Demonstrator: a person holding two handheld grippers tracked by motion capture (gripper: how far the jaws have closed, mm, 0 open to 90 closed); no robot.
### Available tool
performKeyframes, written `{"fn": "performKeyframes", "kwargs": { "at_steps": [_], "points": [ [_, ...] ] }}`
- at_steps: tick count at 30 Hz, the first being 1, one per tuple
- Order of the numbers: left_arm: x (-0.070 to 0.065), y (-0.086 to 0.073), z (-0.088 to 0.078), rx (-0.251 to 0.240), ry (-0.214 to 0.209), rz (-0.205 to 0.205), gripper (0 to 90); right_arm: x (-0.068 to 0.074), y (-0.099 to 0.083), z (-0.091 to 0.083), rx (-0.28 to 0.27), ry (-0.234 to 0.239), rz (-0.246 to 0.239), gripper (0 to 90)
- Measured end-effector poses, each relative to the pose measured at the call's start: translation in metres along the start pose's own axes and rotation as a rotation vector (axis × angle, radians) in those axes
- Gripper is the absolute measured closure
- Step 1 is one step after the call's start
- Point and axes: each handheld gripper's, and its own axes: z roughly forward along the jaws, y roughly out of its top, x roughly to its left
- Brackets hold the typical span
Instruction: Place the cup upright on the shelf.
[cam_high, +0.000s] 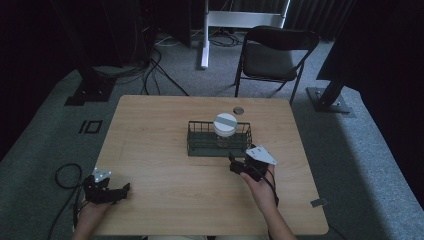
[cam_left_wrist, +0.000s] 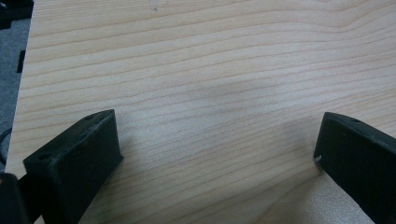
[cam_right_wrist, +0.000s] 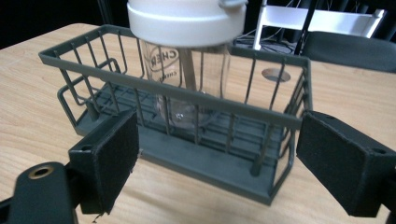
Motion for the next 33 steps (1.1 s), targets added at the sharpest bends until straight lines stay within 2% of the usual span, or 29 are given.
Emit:
{"fn": "performKeyframes", "kwargs": {
  "at_steps": [7,19,33],
  "points": [
    [0.000,0.000,0.000,0.000,0.000,0.000,0.6,-0.006,-0.009,-0.004,0.032,0.009,-0.012,12.9],
    [0.000,0.000,0.000,0.000,0.000,0.000,0.6,-0.024,-0.028,-0.012,0.064,-0.012,0.014,12.9],
    [0.000,0.000,0.000,0.000,0.000,0.000,0.6,-0.043,-0.052,-0.016,0.154,-0.038,0.012,12.8]
  ]
}}
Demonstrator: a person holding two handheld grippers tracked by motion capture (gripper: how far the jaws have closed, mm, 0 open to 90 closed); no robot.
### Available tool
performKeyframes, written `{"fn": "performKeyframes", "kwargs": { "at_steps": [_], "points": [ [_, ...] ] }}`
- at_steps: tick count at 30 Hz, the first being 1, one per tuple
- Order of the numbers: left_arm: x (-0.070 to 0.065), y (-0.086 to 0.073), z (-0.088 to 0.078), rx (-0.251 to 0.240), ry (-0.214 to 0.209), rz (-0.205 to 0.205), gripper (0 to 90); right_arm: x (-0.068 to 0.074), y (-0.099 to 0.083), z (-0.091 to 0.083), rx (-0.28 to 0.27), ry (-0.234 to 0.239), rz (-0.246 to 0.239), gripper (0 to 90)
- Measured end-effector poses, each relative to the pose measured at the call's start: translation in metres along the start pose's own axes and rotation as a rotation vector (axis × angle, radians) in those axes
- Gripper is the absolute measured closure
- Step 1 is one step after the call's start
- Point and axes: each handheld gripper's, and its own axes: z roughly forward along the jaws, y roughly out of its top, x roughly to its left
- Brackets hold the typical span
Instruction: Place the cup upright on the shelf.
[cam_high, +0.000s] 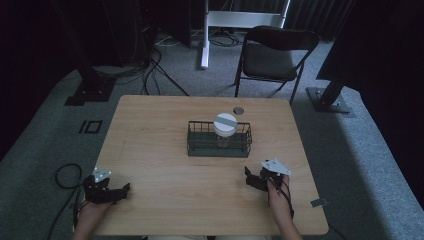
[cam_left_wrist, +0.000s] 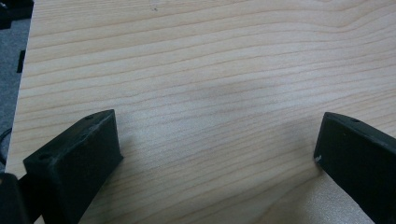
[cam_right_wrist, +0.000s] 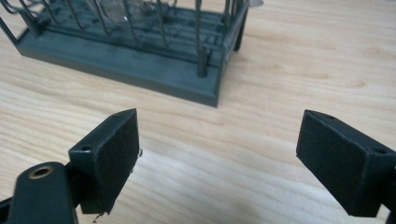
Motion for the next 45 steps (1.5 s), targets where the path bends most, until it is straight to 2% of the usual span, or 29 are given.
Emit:
{"fn": "performKeyframes", "kwargs": {
  "at_steps": [9,17,23,28,31,40,45],
  "points": [
    [0.000,0.000,0.000,0.001,0.000,0.002,0.6,-0.014,-0.013,-0.002,0.041,-0.019,0.013,12.9],
    [0.000,0.000,0.000,0.001,0.000,0.002,0.5,-0.029,-0.017,-0.005,0.056,-0.056,0.036,12.8],
    [0.000,0.000,0.000,0.001,0.000,0.002,0.6,-0.037,-0.021,-0.003,0.103,-0.064,0.040,12.8],
    [0.000,0.000,0.000,0.001,0.000,0.002,0.5,-0.042,-0.022,-0.003,0.121,-0.080,0.037,12.8],
    [0.000,0.000,0.000,0.001,0.000,0.002,0.5,-0.045,-0.023,-0.003,0.164,-0.095,0.034,12.8],
    [0.000,0.000,0.000,0.001,0.000,0.002,0.5,-0.050,-0.024,-0.001,0.201,-0.098,0.051,12.4],
    [0.000,0.000,0.000,0.001,0.000,0.002,0.5,-0.054,-0.024,0.000,0.222,-0.081,0.070,11.5]
  ]
}}
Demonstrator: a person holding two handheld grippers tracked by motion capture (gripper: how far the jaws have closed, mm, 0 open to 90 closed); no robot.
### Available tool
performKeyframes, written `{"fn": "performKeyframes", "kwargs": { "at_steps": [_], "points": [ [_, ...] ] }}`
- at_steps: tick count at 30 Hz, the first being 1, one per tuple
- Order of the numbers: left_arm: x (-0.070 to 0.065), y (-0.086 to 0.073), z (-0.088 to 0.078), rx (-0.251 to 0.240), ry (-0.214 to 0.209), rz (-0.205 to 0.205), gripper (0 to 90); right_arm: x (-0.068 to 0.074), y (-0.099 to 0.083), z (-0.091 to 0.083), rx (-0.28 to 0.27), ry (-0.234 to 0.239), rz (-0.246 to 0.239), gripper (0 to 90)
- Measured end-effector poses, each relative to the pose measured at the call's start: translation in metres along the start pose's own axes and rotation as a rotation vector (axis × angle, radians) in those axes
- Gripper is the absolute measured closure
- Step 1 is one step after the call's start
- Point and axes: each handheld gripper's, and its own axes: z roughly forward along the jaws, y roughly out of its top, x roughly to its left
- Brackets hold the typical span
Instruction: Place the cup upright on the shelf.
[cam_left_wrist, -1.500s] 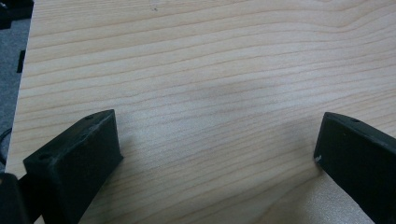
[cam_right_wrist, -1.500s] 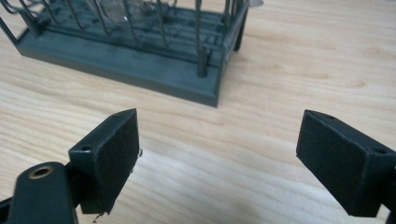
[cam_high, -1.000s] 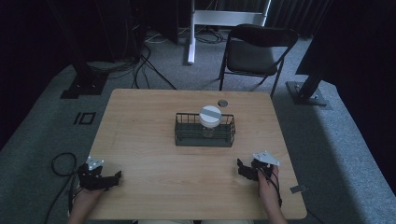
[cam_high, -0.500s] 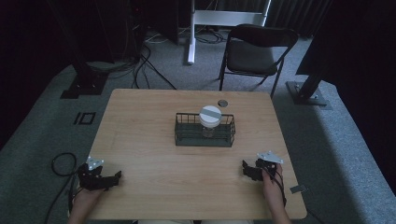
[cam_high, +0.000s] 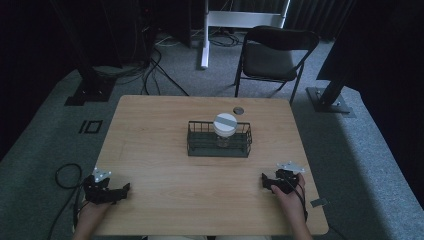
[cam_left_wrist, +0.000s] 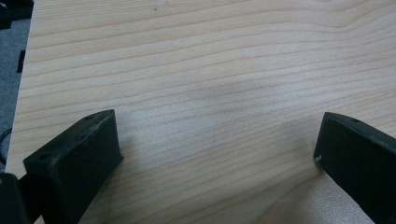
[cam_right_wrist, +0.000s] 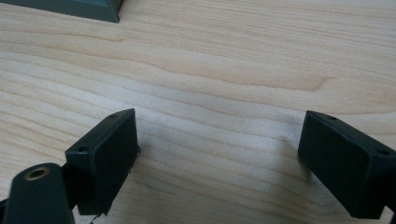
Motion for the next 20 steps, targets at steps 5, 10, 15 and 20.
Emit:
{"fn": "performKeyframes", "kwargs": {
  "at_steps": [5,10,15,20],
  "points": [
    [0.0000,0.0000,0.0000,0.000,0.000,0.000,0.5,-0.0009,0.0005,0.0006,0.001,0.004,0.001,11.5],
    [0.0000,0.0000,0.0000,0.000,0.000,0.000,0.5,-0.0009,0.0007,0.0009,0.002,0.006,-0.001,11.2],
    [-0.0001,0.0000,0.0000,0.000,0.000,0.000,0.6,-0.0009,0.0008,0.0010,0.001,0.006,-0.001,11.2],
    [-0.0001,0.0000,-0.0001,0.001,0.001,0.000,0.6,-0.0009,0.0008,0.0010,0.001,0.006,-0.002,11.2]
  ]
}}
